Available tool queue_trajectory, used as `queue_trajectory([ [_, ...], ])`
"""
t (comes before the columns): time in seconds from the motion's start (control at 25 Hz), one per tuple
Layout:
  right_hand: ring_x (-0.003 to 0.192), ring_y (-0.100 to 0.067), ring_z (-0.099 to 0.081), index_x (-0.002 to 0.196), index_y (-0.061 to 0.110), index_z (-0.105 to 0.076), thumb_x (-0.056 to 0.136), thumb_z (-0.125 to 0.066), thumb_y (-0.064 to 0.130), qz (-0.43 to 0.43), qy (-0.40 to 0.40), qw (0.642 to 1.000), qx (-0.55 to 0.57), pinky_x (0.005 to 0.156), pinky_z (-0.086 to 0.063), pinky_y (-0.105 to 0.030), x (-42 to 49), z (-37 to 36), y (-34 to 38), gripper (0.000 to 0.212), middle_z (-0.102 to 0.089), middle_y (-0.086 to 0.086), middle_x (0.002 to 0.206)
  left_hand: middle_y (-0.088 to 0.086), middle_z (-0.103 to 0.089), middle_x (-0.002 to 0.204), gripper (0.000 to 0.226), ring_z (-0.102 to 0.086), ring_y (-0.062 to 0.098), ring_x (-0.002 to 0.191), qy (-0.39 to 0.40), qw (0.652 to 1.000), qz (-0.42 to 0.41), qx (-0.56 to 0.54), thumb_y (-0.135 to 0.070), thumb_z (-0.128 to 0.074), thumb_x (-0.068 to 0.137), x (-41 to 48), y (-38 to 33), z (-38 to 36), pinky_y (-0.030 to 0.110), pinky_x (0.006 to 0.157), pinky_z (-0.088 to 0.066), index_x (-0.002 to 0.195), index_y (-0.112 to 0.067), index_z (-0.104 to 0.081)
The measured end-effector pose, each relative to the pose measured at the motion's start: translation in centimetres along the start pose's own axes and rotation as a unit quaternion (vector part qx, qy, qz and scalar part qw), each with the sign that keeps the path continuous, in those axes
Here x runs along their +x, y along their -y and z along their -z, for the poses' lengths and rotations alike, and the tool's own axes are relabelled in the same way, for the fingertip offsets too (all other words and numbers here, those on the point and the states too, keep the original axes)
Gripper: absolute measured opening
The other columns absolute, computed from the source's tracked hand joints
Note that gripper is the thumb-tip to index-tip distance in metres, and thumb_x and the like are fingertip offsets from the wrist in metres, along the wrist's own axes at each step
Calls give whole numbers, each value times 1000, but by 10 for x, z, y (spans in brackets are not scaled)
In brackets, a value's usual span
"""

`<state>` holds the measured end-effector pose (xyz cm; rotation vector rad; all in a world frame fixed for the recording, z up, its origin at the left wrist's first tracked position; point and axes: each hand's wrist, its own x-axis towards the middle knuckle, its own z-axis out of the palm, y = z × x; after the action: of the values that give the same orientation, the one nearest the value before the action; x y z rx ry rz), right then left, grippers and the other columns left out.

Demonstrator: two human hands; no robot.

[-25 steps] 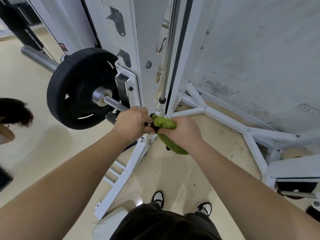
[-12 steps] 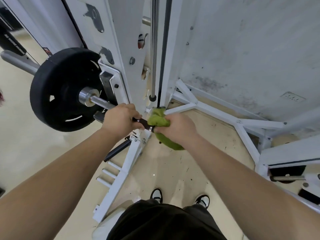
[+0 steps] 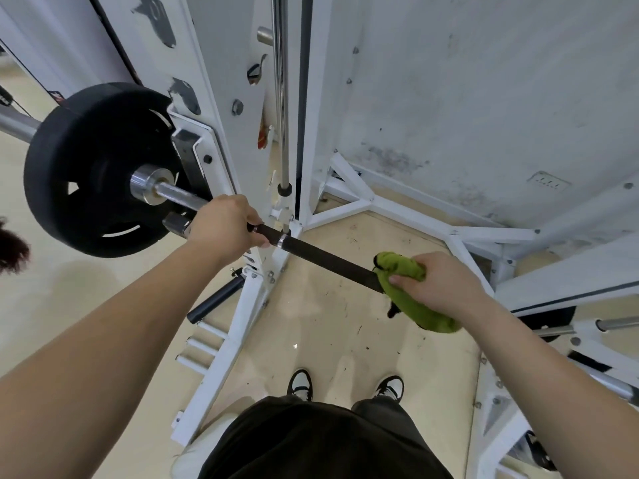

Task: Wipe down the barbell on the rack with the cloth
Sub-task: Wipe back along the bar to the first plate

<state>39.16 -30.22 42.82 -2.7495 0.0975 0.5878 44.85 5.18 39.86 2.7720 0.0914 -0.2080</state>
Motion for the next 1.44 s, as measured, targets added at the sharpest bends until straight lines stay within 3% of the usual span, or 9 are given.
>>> queue_trajectory([
  [0.2, 66, -15, -58, 72, 30, -63, 89, -60, 58, 60, -52, 995, -62, 51, -40, -28, 7, -20, 53, 33, -61, 8, 68, -1, -64, 100, 46, -63, 21, 90, 3, 1000, -5, 3, -44, -93, 68, 1, 1, 1, 43, 80, -58, 105, -23, -76],
  [0.36, 70, -22, -60, 82, 28, -68, 91, -59, 45, 120, -82, 987, -72, 51, -36, -27, 40, -47, 125, 22, -61, 6, 73, -2, -66, 103, 51, -63, 21, 94, 20, 1000, 0, 14, -51, -92, 64, 5, 2, 4, 43, 82, -58, 105, -24, -76],
  [0.48, 72, -25, -57, 91, 18, -67, 88, -68, 30, 161, -188, 965, -83, 53, -28, -27, 38, -75, 142, 12, -57, 1, 82, -4, -67, 105, 55, -63, 19, 98, 20, 1000, 2, 12, -53, -93, 62, 7, 5, 2, 42, 81, -57, 107, -26, -76],
  [0.56, 75, -26, -56, 103, 14, -67, 83, -75, 27, 216, -228, 945, -94, 55, -31, -27, 24, -85, 127, 25, -59, -4, 91, -5, -67, 106, 56, -63, 19, 98, 15, 1000, 5, 4, -54, -93, 62, 8, 9, -2, 40, 78, -57, 108, -27, -76],
  [0.76, 75, -27, -52, 84, 14, -64, 69, -79, 12, 303, -234, 915, -130, 53, -38, -29, 4, -79, 89, 21, -53, -5, 86, -4, -66, 104, 53, -62, 19, 97, 5, 1000, -6, -2, -55, -91, 63, 7, 12, -4, 36, 73, -53, 106, -28, -75],
  [1.04, 81, -31, -50, 75, 10, -60, 65, -70, -1, 359, -238, 887, -166, 71, -41, -38, 27, -98, 172, 18, -52, -10, 87, -6, -65, 96, 24, -64, 21, 94, -38, 999, -25, -17, -35, -85, 76, 4, 16, -12, 35, 67, -52, 98, -29, -79],
  [1.28, 93, -33, -53, 76, 12, -70, 74, -69, 3, 464, -181, 805, -324, 81, -48, -45, 3, -88, 67, 9, -60, -9, 101, -9, -61, 93, 39, -57, 17, 96, -28, 998, -58, -28, -47, -88, 73, -4, 12, 1, 37, 72, -52, 105, -25, -81],
  [1.36, 90, -30, -53, 75, 13, -71, 72, -66, 5, 450, -178, 818, -312, 77, -47, -42, -1, -76, 52, 10, -59, -6, 97, -5, -64, 96, 30, -59, 19, 93, -15, 999, -33, -2, -42, -85, 79, -9, 3, 0, 40, 71, -55, 102, -23, -80],
  [1.44, 84, -26, -52, 76, 19, -74, 65, -75, 13, 372, -191, 877, -238, 65, -41, -32, -4, -64, 52, 13, -57, -1, 91, 0, -67, 101, 16, -62, 23, 91, -71, 996, -41, -22, -31, -74, 90, -32, -15, -9, 41, 72, -57, 98, -18, -79],
])
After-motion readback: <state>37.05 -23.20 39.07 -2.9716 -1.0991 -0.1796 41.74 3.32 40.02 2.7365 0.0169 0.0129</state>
